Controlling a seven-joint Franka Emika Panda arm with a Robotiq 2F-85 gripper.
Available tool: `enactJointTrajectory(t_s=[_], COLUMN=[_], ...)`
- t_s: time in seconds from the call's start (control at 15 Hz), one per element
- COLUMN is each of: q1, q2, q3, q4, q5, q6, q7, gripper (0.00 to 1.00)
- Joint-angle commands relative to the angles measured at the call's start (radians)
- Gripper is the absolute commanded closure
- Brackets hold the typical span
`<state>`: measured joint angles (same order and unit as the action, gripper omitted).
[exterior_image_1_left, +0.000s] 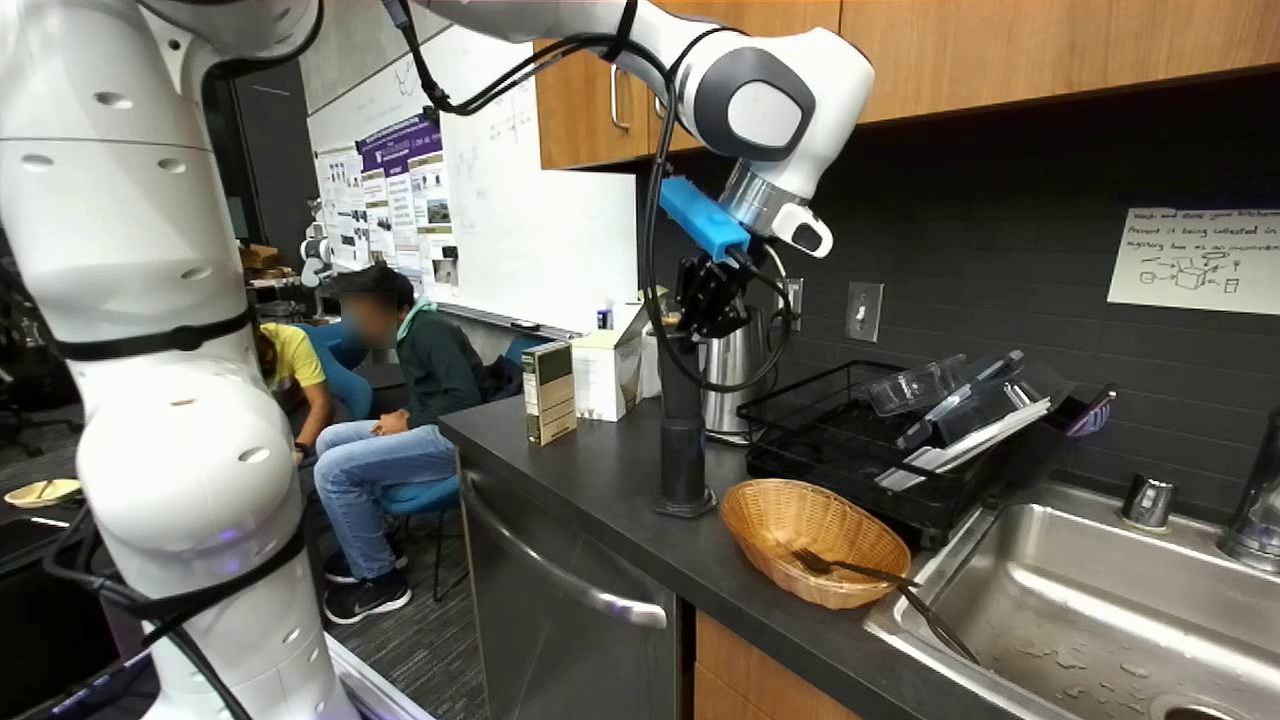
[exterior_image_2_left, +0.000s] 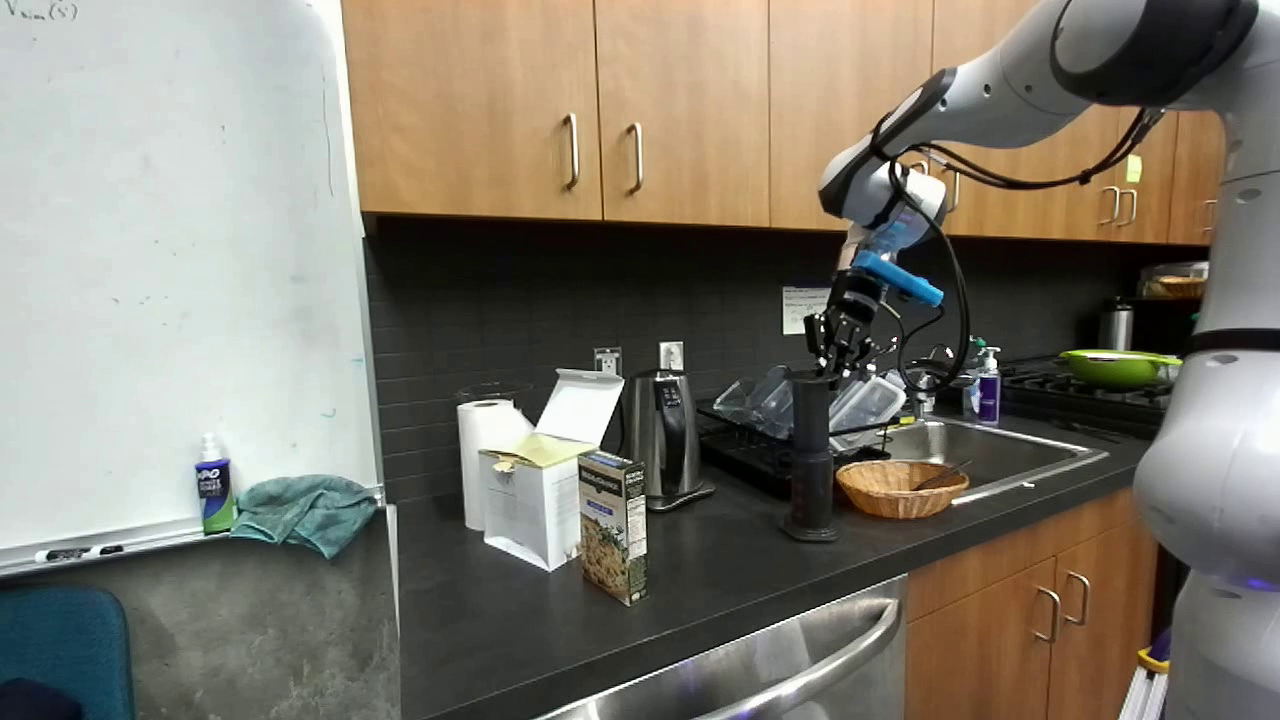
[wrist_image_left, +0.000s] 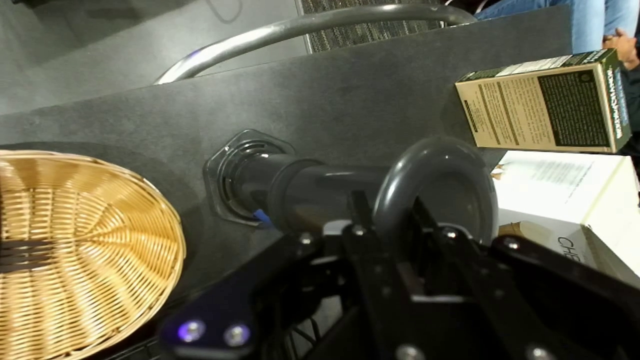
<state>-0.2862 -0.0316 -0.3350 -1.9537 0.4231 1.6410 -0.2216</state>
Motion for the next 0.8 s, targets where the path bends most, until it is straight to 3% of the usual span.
enactJointTrajectory(t_s=[0.0, 0.67, 0.73], q1=[-0.001, -0.001, 0.0], q2=[0.002, -0.001, -0.001], q3=[0.012, 0.014, 0.014], q4=[-0.033, -0.038, -0.038], q5=[0.01, 0.008, 0.008], q6=[0.038, 0.042, 0.042], q7=[-0.015, -0.01, -0.01], gripper=[0.95, 0.95, 0.87])
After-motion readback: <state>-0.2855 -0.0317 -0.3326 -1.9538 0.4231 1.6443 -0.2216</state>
